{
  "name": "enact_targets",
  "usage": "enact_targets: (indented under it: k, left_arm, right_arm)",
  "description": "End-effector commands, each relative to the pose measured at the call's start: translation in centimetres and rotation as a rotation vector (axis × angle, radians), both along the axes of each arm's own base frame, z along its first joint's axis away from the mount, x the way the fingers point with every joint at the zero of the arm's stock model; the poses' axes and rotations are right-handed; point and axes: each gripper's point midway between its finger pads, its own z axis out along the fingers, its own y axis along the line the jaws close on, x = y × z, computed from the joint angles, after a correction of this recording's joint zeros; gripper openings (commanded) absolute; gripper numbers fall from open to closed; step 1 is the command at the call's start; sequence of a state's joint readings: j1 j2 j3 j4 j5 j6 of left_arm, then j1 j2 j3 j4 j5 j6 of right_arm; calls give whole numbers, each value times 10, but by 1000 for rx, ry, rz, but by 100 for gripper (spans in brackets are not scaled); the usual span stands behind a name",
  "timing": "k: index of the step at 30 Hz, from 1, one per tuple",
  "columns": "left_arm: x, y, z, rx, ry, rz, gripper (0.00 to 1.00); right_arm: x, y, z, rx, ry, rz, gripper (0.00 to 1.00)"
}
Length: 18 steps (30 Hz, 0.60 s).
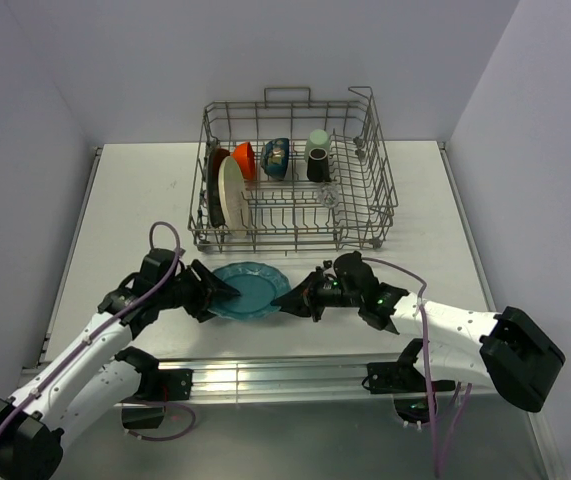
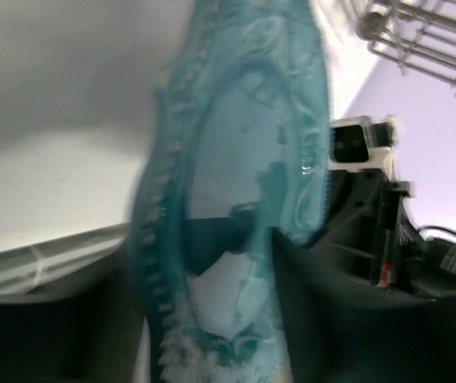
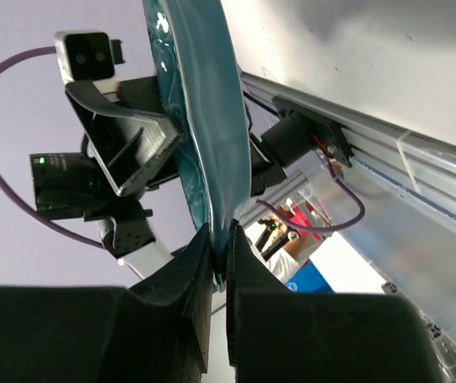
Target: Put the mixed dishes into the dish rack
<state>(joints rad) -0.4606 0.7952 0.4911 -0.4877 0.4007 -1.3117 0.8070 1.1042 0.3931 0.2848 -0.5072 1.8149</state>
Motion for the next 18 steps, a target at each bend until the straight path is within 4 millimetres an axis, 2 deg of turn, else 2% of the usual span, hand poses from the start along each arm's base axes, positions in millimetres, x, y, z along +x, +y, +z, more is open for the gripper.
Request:
enact_targets:
  k: [1, 2, 3, 4, 5, 8, 9, 10, 11, 12, 13, 14, 15, 16, 18]
  left_arm:
    - [12, -12, 38, -110, -86, 13, 54]
    - [12, -13, 44, -136, -89, 23, 44]
    - [10, -14, 47, -152, -89, 23, 22]
    - [10, -14, 50, -163, -91, 26, 9]
    - [9, -14, 56, -179, -104, 29, 0]
    - [6, -14, 68, -208, -109, 34, 0]
    - [4, -14, 70, -208, -106, 29, 0]
    - [4, -14, 77, -214, -115, 20, 0]
    - [2, -14, 79, -210, -112, 12, 0]
    - [0, -14, 81, -198, -113, 1, 0]
    - [-3, -15, 82, -198, -107, -18, 0]
    - [-4, -15, 81, -184, -108, -34, 0]
    - [-5, -15, 83, -174, -102, -45, 0]
    - [-6, -15, 81, -164, -91, -56, 0]
    - [-8, -14, 84, -133, -98, -79, 0]
  right_arm:
    - [-5, 15, 90, 251, -183, 101, 0]
    - [-6, 15, 90, 253, -184, 107, 0]
    - [-7, 15, 88, 250, -190, 115, 0]
    - [-9, 15, 88, 250, -191, 132, 0]
    - [-11, 15, 87, 246, -195, 143, 0]
    - [-15, 17, 90, 219, -259, 199, 0]
    - [-16, 16, 76, 148, -284, 231, 0]
    - [-13, 18, 90, 132, -336, 247, 13]
    - [-10, 18, 89, 91, -373, 257, 27]
    - [-8, 12, 77, 1, -414, 292, 40]
    - [-3, 13, 99, -12, -481, 299, 53]
    - [7, 11, 98, -79, -523, 279, 76]
    - [6, 1, 87, -187, -553, 322, 87]
    - [13, 1, 109, -208, -621, 312, 99]
    - [17, -10, 109, -307, -708, 331, 100]
